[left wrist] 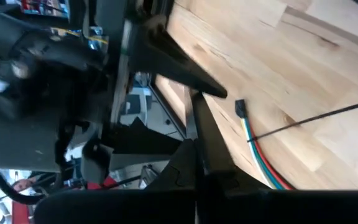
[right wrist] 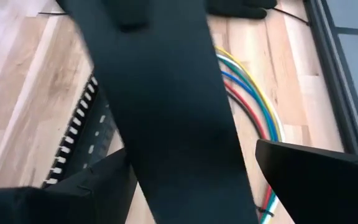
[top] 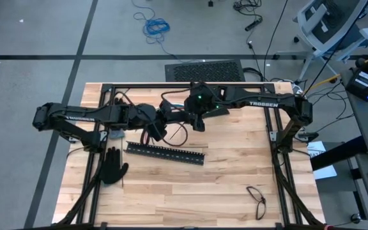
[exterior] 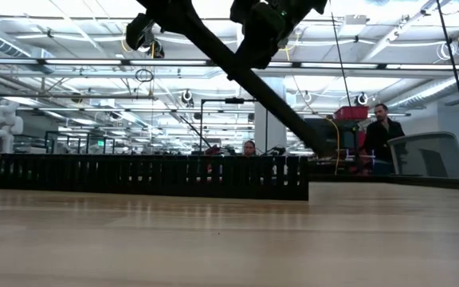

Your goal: Ziptie cables

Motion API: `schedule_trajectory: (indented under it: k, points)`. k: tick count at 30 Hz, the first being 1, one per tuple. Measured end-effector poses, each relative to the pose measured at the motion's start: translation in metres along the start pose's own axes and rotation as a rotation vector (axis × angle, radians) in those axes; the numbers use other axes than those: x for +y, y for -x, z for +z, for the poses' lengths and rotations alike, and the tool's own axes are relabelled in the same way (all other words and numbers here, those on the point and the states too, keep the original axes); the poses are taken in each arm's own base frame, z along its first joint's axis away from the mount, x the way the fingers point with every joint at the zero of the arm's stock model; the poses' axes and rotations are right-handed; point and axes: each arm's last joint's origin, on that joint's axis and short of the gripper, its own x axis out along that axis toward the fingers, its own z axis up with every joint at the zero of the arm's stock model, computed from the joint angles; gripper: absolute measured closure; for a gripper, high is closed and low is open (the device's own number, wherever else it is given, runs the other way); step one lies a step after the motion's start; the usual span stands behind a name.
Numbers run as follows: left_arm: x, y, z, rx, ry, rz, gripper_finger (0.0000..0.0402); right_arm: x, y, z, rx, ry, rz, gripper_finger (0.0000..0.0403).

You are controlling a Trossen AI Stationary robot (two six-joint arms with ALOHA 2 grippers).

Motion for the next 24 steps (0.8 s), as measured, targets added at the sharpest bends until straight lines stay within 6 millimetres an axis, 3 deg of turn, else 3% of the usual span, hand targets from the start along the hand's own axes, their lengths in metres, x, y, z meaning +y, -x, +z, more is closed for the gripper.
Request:
schedule_trajectory:
  k: [5, 16, 24]
  points:
    - [0.0000, 0.0012, 0.0037, -0.007, -0.004, 0.008, 0.0401, -0.0063, 0.0008, -0.0023, 0.004, -0.023, 0.009, 0.0089]
    - [-0.0004, 0.0014, 0.0046, -0.023, -0.006, 0.003, 0.0401, -0.0010, 0.0002, -0.0020, 0.006, -0.008, 0.047, 0.0092]
    - [-0.0006, 0.0013, 0.0044, -0.021, -0.006, 0.001, 0.0401, 0.0019, -0.0002, -0.0019, 0.009, 0.007, 0.058, 0.0157]
